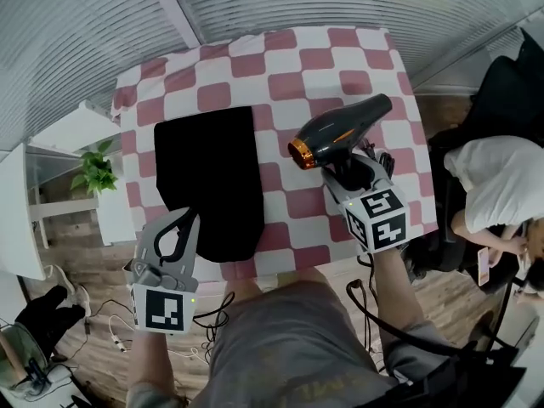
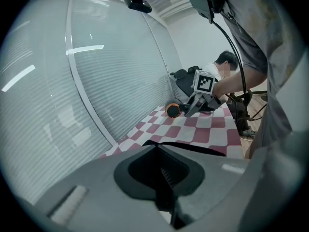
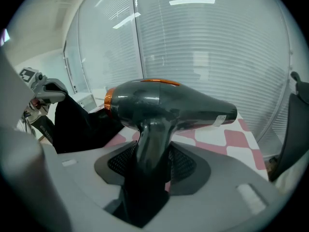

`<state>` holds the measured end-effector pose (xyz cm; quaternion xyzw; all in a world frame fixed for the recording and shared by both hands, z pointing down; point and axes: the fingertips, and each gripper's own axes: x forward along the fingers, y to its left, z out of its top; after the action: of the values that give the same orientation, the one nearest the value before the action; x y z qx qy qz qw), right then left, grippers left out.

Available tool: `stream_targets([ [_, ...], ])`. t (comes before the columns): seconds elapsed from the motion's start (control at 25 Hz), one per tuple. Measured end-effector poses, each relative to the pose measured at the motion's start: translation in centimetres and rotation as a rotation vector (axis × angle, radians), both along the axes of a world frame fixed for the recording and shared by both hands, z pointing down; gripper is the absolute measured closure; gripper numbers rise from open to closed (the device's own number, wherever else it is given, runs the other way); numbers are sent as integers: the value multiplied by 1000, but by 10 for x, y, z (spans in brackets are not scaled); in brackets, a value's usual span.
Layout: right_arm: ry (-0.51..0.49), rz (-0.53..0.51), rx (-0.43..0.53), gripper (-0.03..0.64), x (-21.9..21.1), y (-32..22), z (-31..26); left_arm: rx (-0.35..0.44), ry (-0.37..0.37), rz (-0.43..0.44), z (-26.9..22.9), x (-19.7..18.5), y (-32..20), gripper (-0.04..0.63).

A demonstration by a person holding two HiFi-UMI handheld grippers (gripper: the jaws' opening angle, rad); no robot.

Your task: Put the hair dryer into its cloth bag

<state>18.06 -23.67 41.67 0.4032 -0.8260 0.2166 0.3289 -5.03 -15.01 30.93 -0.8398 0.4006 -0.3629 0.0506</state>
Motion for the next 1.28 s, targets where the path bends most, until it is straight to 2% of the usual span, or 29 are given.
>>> stream_targets([
  [0.44, -105, -127, 34, 397, -35, 43, -31, 39, 52, -35, -2, -7, 19, 580],
  [0.8, -132, -350, 34, 399, -74, 134, -39, 57, 99, -32, -1, -17, 42, 580],
  [1.28, -187, -604, 37, 399, -118, 253, -49, 76, 99, 21, 4, -23, 66, 580],
])
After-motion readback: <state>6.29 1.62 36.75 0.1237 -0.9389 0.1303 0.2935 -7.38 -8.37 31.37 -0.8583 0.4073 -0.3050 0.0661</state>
